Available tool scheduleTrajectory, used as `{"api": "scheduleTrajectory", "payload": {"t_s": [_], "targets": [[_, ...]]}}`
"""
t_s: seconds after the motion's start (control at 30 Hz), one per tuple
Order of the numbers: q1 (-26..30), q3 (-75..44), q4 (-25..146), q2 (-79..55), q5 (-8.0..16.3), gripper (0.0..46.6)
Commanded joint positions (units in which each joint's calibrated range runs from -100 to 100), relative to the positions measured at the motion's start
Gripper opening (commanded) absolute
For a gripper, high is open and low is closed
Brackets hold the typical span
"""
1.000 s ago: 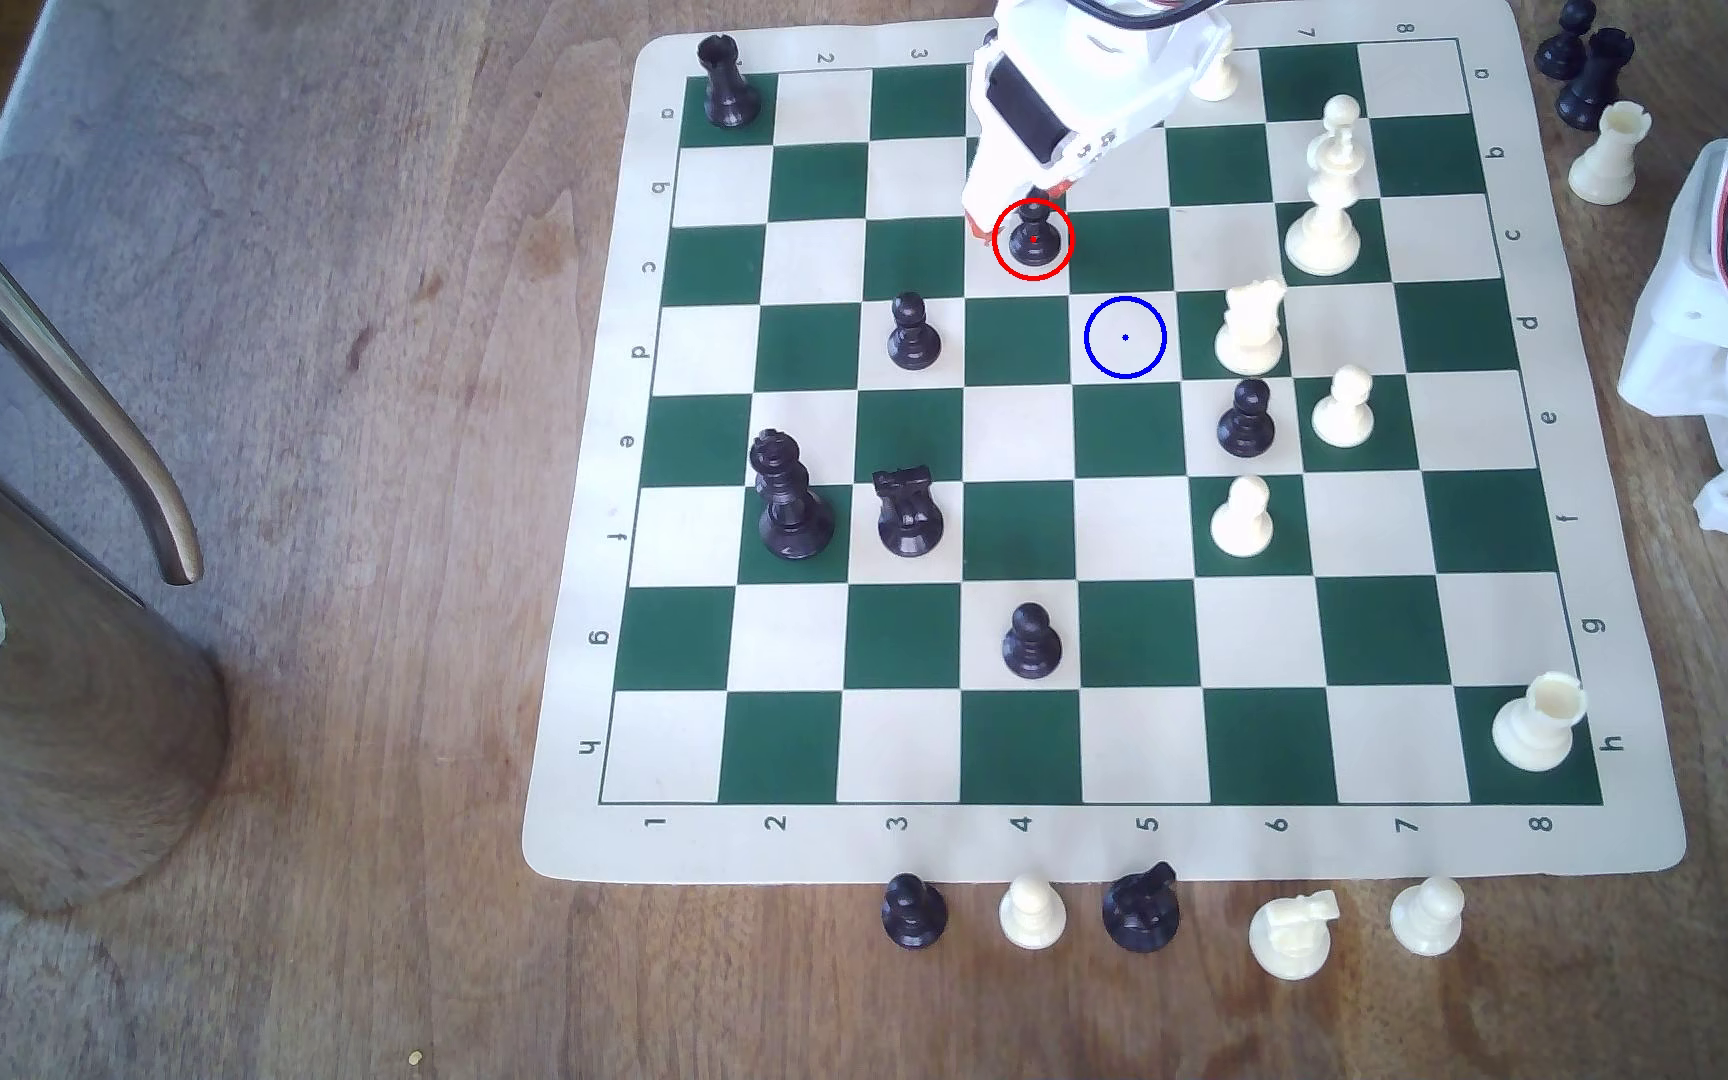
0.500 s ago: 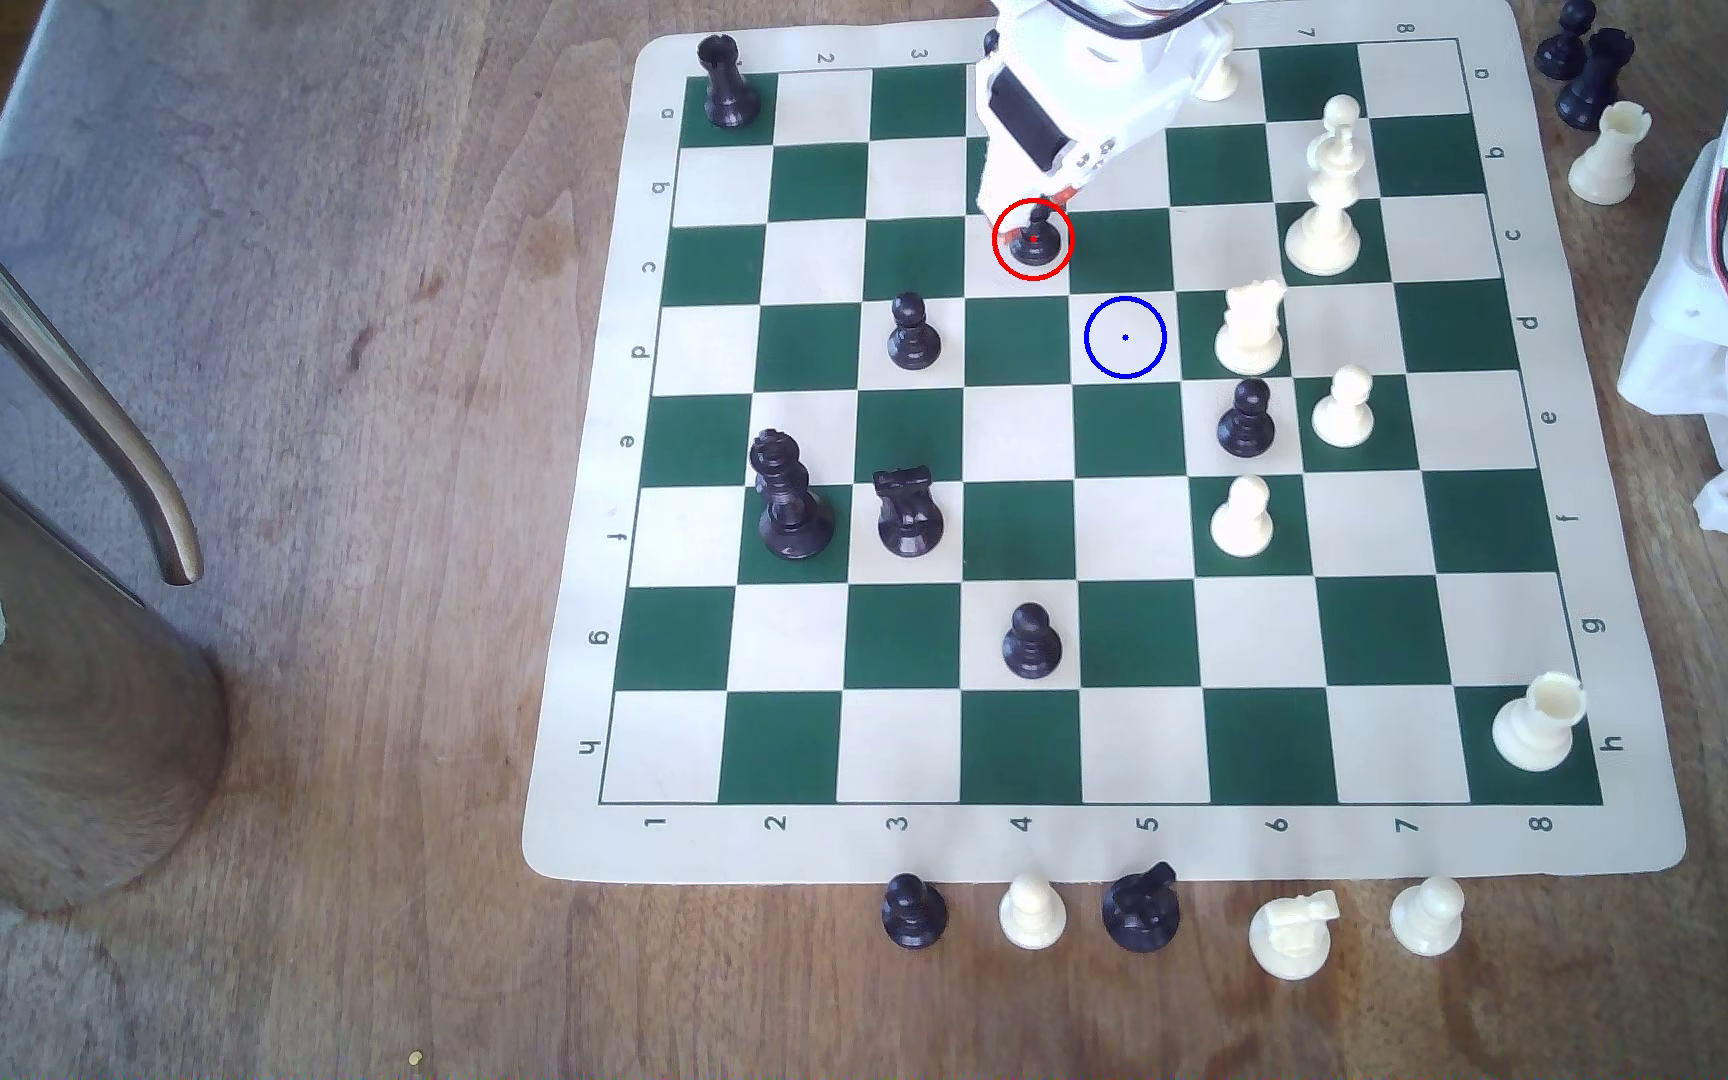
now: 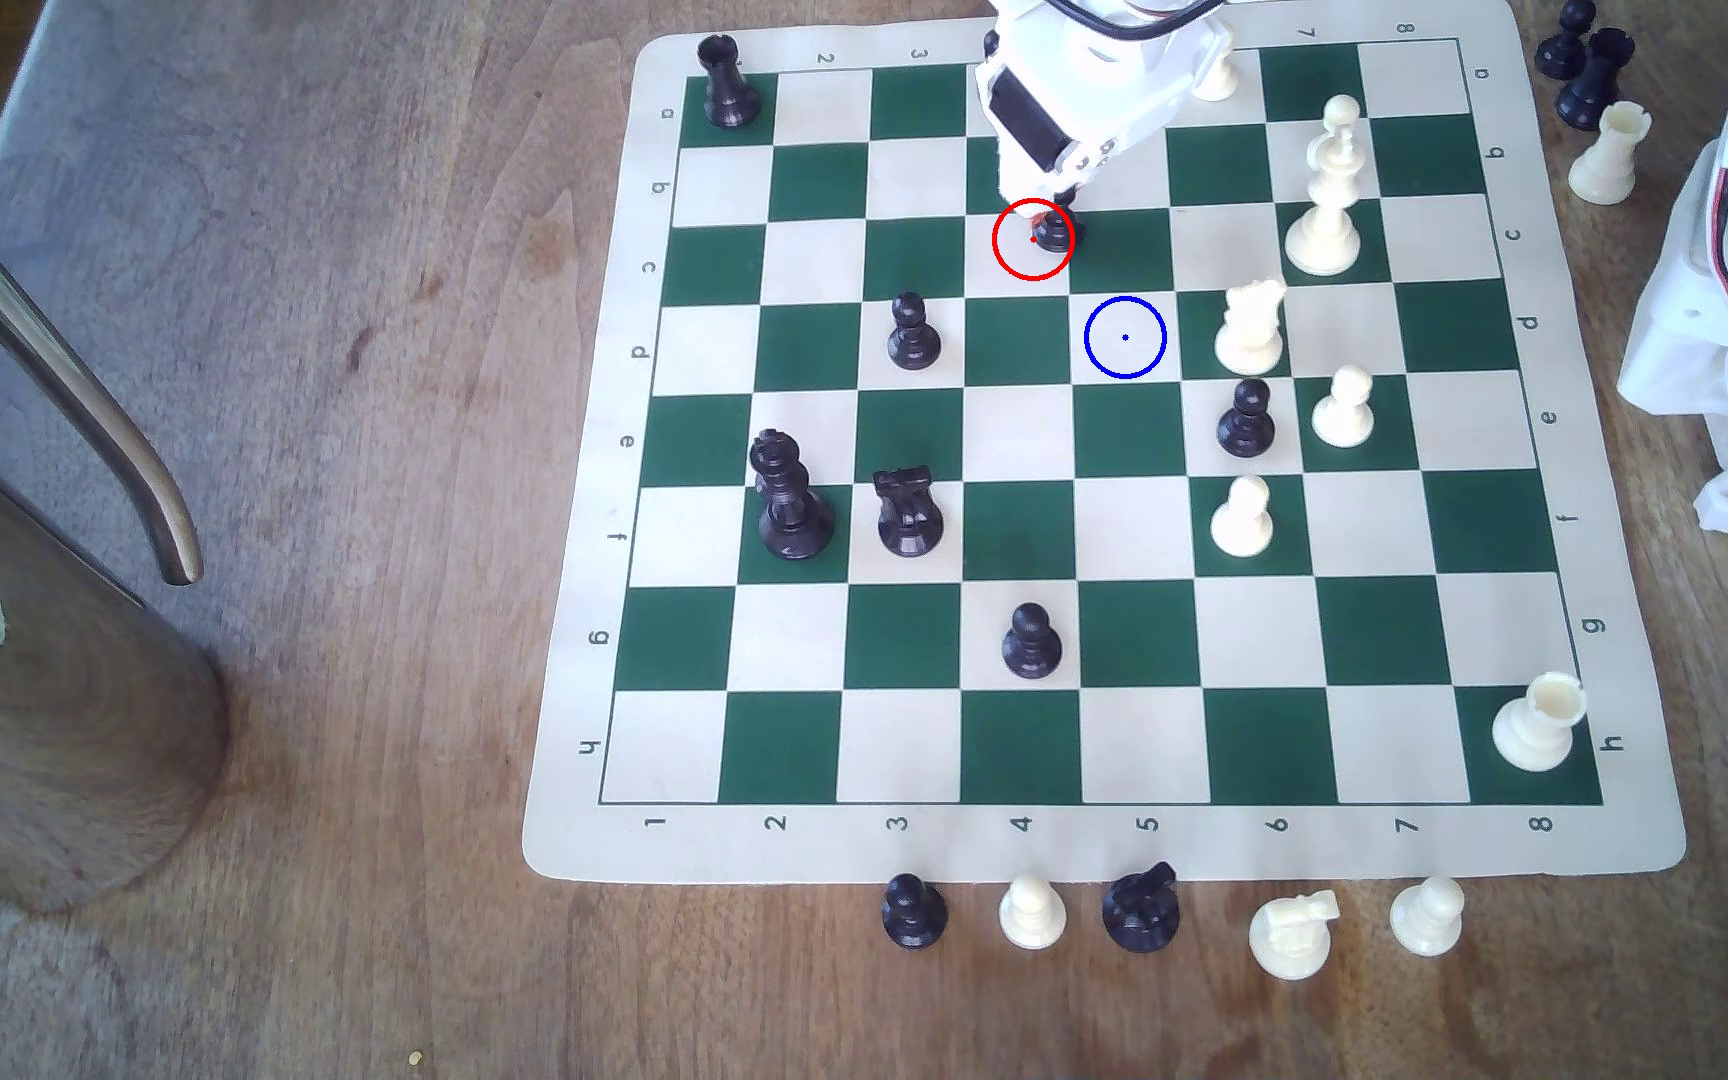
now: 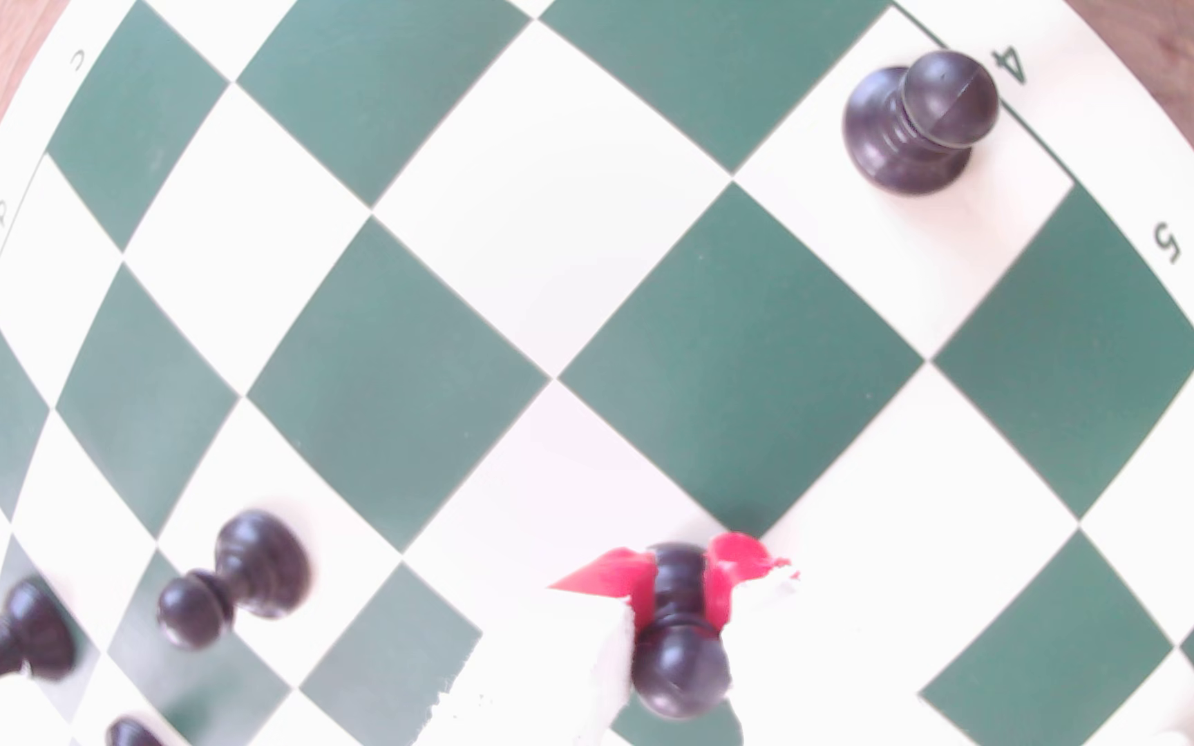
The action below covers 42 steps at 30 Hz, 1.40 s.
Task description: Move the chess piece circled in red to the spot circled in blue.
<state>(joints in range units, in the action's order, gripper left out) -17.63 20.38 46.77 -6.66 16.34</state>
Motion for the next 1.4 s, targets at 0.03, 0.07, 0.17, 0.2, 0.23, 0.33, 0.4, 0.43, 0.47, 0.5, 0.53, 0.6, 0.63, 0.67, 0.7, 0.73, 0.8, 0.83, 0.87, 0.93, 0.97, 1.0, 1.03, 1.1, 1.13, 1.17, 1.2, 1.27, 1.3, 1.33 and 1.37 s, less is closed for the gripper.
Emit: {"api": "scheduleTrajectory", "payload": {"t_s": [0.03, 0.07, 0.17, 0.2, 0.23, 0.33, 0.4, 0.43, 0.47, 0.5, 0.53, 0.6, 0.63, 0.67, 0.7, 0.73, 0.8, 0.83, 0.87, 0.93, 0.97, 1.0, 1.03, 1.1, 1.13, 1.17, 1.2, 1.27, 1.3, 1.33, 1.37], "targets": [[0.6, -2.9, -0.4, 6.7, 0.7, 0.6], [0.6, -3.1, -0.4, 7.7, 1.0, 0.5], [0.8, -3.1, -0.4, 10.8, 1.8, 0.5], [0.8, -2.8, -0.4, 13.2, 2.1, 0.5], [0.9, -2.7, -0.1, 14.4, 2.3, 0.4], [1.3, -2.2, 1.1, 18.0, 2.4, 0.3], [1.9, -0.4, 2.1, 22.3, 2.5, 0.3], [2.3, 0.4, 2.4, 23.7, 2.5, 0.3], [2.6, 1.4, 2.5, 25.2, 2.5, 0.3], [3.3, 3.8, 3.0, 28.4, 2.5, 0.3], [3.7, 5.2, 3.4, 29.9, 2.4, 0.3], [4.5, 8.4, 3.6, 33.0, 2.4, 0.3], [5.1, 11.3, 3.8, 35.5, 2.3, 0.3], [5.5, 12.5, 3.8, 36.5, 2.3, 0.3], [5.8, 14.1, 3.9, 37.5, 2.4, 0.3], [6.2, 15.6, 3.9, 38.3, 2.4, 0.3], [7.3, 19.8, 3.3, 39.1, 2.2, 0.3], [7.5, 21.1, 2.9, 39.2, 2.2, 0.3], [7.7, 22.4, 2.2, 39.2, 2.2, 0.3], [8.3, 25.2, 0.9, 39.3, 2.4, 0.3], [8.5, 25.9, 0.7, 39.4, 2.5, 0.3], [8.7, 26.7, 0.6, 39.5, 2.5, 0.3], [9.1, 27.8, -0.2, 39.6, 2.5, 0.3], [9.6, 28.8, -0.8, 39.2, 2.4, 0.3], [9.8, 29.2, -1.2, 38.8, 2.3, 0.3], [10.1, 29.7, -1.7, 38.5, 2.3, 0.3], [10.4, 30.1, -2.2, 38.2, 2.2, 0.3], [11.0, 31.2, -3.6, 36.7, 2.1, 0.3], [11.0, 31.3, -4.1, 35.9, 2.1, 0.3], [10.9, 31.3, -4.6, 35.0, 2.1, 0.3], [10.7, 31.3, -5.7, 33.2, 2.0, 0.3]]}}
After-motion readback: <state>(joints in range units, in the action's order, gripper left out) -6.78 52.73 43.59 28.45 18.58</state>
